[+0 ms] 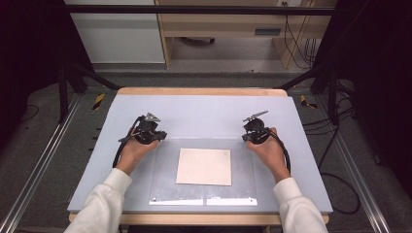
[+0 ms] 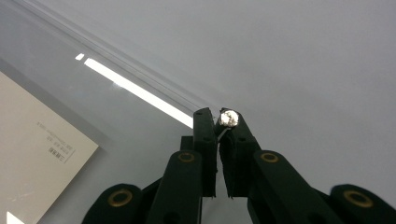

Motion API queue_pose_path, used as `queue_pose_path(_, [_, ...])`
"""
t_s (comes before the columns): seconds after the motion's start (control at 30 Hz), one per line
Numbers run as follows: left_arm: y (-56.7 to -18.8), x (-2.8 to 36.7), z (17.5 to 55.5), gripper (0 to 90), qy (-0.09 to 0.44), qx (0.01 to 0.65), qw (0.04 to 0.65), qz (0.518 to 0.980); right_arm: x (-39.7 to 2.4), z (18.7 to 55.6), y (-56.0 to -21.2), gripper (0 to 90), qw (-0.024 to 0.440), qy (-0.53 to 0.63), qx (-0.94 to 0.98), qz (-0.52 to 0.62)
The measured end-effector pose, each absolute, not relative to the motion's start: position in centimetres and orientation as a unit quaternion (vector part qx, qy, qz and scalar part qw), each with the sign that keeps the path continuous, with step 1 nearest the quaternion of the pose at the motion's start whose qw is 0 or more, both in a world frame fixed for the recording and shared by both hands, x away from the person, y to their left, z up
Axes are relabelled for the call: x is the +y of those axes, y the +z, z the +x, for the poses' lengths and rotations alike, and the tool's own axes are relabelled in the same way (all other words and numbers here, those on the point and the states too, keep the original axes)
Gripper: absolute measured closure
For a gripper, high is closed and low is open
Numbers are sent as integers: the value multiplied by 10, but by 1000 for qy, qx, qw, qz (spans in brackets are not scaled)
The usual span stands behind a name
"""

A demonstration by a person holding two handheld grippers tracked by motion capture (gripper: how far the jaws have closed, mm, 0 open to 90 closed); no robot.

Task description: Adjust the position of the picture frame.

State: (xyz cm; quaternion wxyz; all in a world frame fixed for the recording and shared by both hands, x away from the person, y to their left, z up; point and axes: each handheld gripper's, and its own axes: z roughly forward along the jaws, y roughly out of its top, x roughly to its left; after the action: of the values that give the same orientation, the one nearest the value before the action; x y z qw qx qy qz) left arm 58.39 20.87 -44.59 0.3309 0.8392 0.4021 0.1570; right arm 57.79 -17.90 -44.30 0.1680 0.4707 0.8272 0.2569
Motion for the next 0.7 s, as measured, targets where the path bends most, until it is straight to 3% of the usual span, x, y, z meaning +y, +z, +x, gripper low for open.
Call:
queue_pose_path(0.47, [-452, 208, 583, 839, 165, 401, 334, 837, -183, 579, -451, 845, 162, 273, 821, 475])
queue_pose_path(0.63, [-446, 209, 578, 763, 186, 395, 354, 827, -186, 576, -447, 690, 169, 289, 813, 476])
queue_pose_path(0.67, [-442, 208, 575, 656, 203, 389, 355, 825, -188, 573, -445, 536, 183, 291, 811, 474])
queue_pose_path(0.7, [-442, 208, 575, 625, 203, 389, 355, 825, -188, 573, -445, 536, 183, 291, 811, 474])
